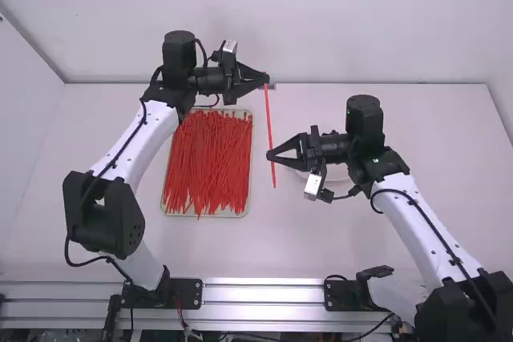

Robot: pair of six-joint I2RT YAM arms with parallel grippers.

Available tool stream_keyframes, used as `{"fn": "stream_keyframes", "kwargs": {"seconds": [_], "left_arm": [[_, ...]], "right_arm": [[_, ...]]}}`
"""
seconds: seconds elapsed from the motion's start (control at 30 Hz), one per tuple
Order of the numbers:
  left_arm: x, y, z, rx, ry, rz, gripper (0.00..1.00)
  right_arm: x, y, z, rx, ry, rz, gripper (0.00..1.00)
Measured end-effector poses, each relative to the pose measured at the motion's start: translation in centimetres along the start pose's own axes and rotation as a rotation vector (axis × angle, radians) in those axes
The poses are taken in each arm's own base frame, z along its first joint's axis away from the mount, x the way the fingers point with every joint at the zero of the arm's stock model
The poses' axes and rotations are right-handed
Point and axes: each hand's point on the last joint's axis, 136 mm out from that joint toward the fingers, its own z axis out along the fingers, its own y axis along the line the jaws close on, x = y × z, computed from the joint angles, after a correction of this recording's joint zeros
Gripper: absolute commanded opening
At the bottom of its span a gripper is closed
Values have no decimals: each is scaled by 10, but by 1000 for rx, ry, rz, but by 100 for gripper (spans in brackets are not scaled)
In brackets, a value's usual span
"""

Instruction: Fasten the cable tie

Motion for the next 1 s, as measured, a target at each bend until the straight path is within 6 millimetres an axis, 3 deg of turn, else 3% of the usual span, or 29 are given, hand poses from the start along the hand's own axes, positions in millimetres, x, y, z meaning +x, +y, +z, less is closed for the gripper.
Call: {"fn": "stream_keyframes", "kwargs": {"seconds": [0.27, 0.5, 1.0], "left_arm": [[0, 0, 0, -1, -3, 2, 2], [-3, 1, 0, -6, -18, 25, 2], [-5, 3, 1, -20, -30, 327, 2]], "right_arm": [[0, 0, 0, -1, 2, 18, 0], [4, 1, -4, -1, 19, 139, 0], [11, 2, -11, 12, 53, 693, 0]]}}
